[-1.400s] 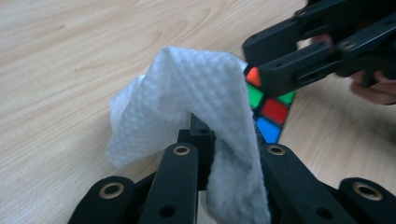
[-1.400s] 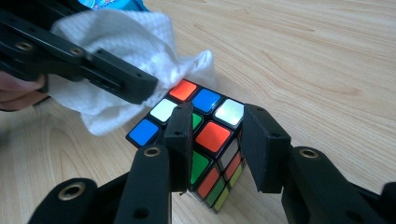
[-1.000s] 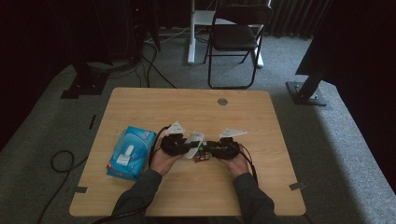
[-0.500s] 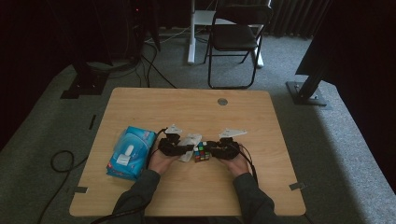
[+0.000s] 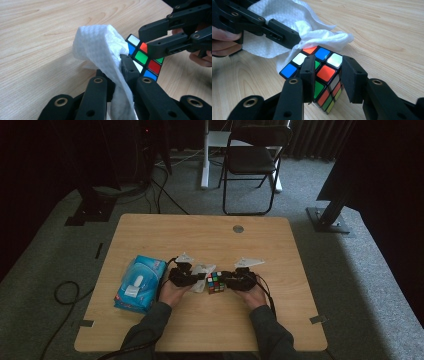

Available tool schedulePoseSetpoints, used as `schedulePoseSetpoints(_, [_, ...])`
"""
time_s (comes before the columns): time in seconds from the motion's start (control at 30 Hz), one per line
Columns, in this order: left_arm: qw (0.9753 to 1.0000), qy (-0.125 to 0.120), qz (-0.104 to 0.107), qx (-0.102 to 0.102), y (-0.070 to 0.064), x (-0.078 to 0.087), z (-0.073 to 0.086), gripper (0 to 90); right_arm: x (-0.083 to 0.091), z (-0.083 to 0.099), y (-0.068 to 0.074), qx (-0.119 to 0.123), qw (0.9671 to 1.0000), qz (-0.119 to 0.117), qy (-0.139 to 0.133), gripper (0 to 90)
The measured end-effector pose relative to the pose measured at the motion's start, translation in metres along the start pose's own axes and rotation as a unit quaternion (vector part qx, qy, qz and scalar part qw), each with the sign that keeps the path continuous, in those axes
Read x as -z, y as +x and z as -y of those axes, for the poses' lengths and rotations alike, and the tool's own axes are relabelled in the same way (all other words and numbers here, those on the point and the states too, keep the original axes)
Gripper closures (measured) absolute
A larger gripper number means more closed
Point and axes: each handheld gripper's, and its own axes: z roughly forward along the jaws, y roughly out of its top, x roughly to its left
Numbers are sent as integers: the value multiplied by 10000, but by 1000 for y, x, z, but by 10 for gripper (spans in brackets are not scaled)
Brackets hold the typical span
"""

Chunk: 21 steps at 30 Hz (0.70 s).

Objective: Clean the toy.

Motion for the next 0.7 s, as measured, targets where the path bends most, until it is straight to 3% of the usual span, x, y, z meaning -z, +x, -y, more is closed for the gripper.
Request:
schedulePoseSetpoints(0.27, [9995, 207, -135, -195, -5, -3, 3, 850, 0, 0, 0, -22, 10000, -11, -7, 646])
schedulePoseSetpoints(0.57, [9995, 249, -164, -129, -2, -7, 6, 849, 0, 0, 0, -38, 10000, 7, -2, 645])
schedulePoseSetpoints(0.7, [9984, 486, -270, -96, 0, -19, 15, 849, 0, 0, 0, -25, 10000, 18, -2, 645])
